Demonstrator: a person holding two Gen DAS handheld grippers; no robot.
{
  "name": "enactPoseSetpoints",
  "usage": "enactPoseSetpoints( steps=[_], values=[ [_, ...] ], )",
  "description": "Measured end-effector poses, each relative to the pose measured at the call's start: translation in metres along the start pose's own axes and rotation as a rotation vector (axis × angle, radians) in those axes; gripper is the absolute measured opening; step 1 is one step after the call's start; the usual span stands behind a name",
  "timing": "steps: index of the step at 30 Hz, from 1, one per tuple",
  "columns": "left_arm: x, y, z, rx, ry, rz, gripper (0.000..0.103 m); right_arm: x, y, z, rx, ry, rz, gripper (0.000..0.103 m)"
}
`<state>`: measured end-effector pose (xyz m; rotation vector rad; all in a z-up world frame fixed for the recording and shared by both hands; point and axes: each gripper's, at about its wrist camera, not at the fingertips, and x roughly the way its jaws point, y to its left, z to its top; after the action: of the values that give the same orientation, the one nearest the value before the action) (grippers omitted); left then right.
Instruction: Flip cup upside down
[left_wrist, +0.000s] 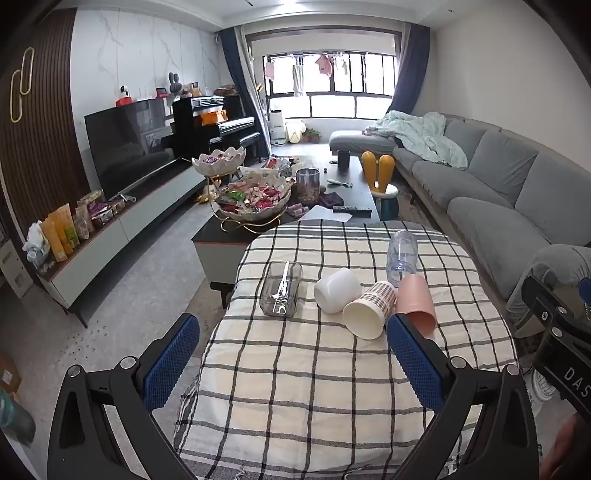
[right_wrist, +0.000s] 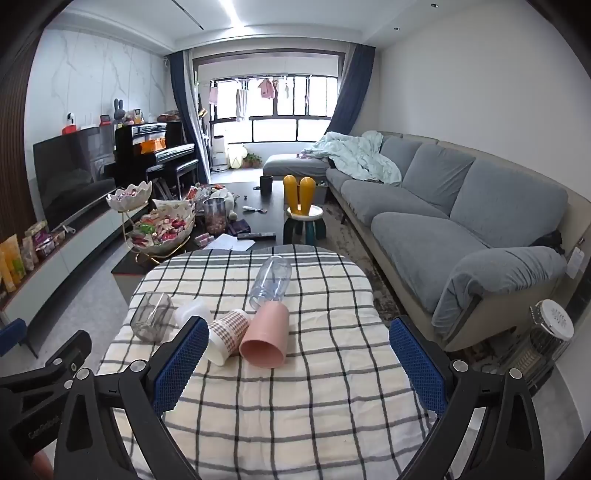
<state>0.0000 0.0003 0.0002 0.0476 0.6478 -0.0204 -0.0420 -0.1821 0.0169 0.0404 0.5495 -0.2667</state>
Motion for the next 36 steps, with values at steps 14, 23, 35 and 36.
enactPoseSetpoints(
  steps=[14, 23, 35, 36],
  values=[
    [-0.0011, -0.001, -0.0005, 0.016, -0.007, 0.015, 0.103, 0.0012, 0.0001, 0.0007, -0.002, 0.006, -0.001, 0.099],
    [-0.0008, -0.0017, -0.0004, 0.018, -0.005, 0.017, 0.103, 0.0019, 0.0007, 0.0003, -0.001, 0.009, 0.001, 0.099],
    [-0.0007, -0.0014, -0.0002, 0.017, -0.005, 0.016, 0.103, 0.002, 0.0015, -0.0003, 0.0, 0.013, 0.001, 0.099],
    [-0.0006, -0.0015, -0.0002, 0.018, -0.004, 0.016, 0.103, 0.0023, 0.0018, -0.0002, -0.001, 0.013, 0.002, 0.099]
  ],
)
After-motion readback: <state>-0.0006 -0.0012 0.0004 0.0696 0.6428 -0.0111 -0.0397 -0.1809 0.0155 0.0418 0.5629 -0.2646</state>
